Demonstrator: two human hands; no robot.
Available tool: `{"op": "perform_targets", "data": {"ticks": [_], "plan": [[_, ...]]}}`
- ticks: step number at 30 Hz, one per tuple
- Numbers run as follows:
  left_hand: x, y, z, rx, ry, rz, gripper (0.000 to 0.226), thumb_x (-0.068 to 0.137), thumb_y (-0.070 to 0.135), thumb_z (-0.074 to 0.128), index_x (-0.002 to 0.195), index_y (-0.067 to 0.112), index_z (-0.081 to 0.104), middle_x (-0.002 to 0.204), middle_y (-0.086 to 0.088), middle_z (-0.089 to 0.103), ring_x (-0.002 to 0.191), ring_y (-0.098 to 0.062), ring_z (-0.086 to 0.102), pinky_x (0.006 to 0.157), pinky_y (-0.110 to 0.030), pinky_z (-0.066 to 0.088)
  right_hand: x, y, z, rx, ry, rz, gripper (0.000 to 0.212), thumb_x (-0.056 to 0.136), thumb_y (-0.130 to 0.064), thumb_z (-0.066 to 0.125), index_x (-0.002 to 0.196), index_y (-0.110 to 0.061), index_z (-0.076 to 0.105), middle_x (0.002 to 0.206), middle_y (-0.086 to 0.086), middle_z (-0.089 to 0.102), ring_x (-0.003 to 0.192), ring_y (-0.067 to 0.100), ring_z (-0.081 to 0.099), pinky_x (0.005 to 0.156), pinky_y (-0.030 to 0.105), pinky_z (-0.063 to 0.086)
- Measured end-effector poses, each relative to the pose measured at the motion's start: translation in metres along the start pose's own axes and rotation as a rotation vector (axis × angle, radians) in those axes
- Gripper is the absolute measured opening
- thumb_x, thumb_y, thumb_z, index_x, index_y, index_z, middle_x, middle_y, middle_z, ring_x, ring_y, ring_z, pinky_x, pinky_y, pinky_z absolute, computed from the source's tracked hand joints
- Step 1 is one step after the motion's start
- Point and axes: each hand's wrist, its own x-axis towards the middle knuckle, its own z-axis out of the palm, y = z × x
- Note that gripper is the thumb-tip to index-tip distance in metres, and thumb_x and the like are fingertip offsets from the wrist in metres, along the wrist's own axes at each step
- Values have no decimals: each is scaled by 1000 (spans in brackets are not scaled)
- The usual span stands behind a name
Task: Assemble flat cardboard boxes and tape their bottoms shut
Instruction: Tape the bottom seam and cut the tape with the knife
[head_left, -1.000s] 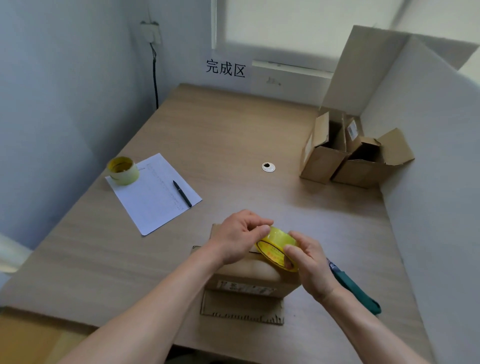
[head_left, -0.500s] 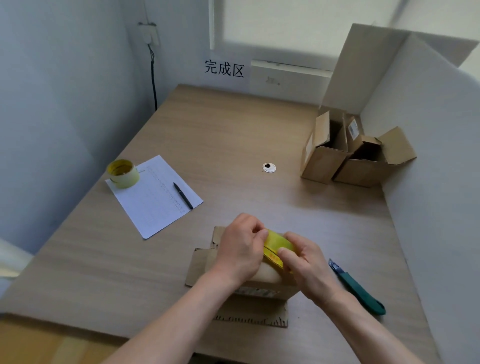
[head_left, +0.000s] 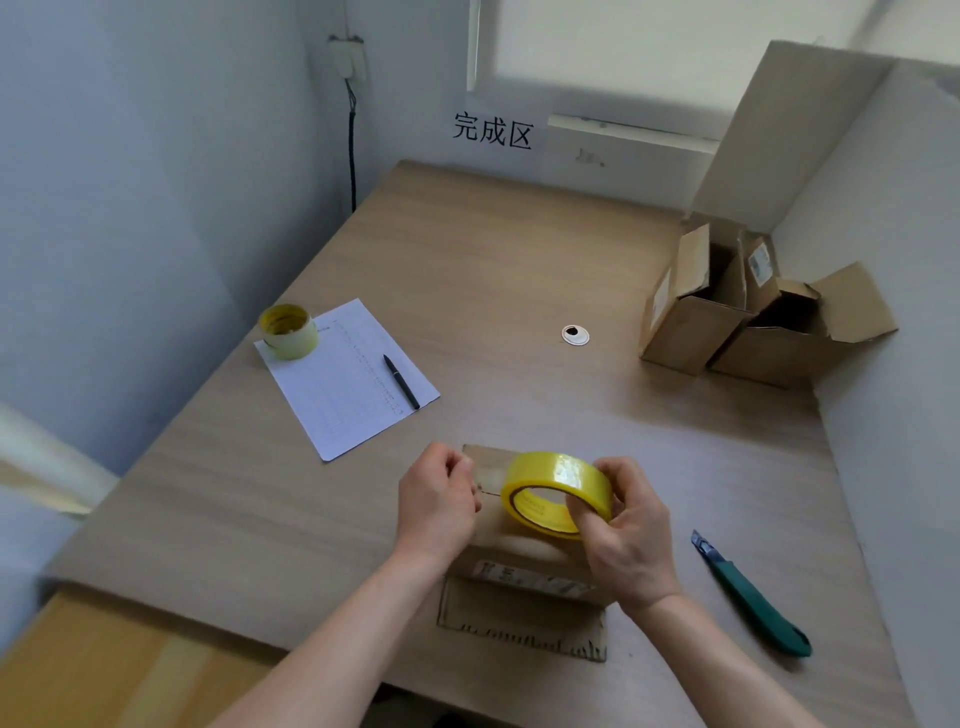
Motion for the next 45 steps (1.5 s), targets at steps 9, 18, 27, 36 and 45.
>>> {"op": "perform_targets", "data": {"ticks": [9, 18, 27, 36, 45], "plan": [[13, -30, -11, 28, -13, -91, 19, 92, 11, 52, 74, 10, 52, 62, -5, 57, 45, -11, 55, 52, -29, 47, 17, -5, 9, -124, -139, -121, 20, 77, -39, 67, 73, -23, 55, 59, -2, 55, 58, 20, 51, 58, 39, 44], [25, -40, -6, -42, -40, -176, 19, 94, 12, 51, 76, 6, 53, 61, -6, 55, 42, -11, 51, 54, -31, 47, 14, 2, 14, -145, -131, -237, 16, 83, -28, 65, 91, -23, 51, 65, -13, 49, 65, 2, 51, 57, 7, 31], [22, -51, 0, 67, -115, -173, 22, 94, 14, 52, 73, 10, 54, 67, -3, 55, 66, -21, 52, 60, -29, 38, 5, 0, 18, -179, -145, -228, 41, 78, -26, 65, 110, -36, 43, 79, -6, 54, 67, 13, 50, 60, 27, 40], [19, -50, 3, -58, -60, -106, 41, 97, 18, 53, 138, 25, 52, 138, 5, 55, 121, -3, 52, 101, -17, 39, 6, 0, 20, -234, -155, -115, 45, 78, -15, 74, 113, -25, 48, 80, 0, 59, 70, 24, 56, 65, 41, 48], [10, -51, 22, -227, -232, 14, 32, 104, 21, 40, 117, 47, 53, 143, 9, 49, 142, -4, 30, 121, -33, 21, 28, -11, -9, 393, -381, 272, 26, 65, -9, 80, 81, -2, 62, 78, 18, 71, 72, 32, 64, 68, 37, 52]]}}
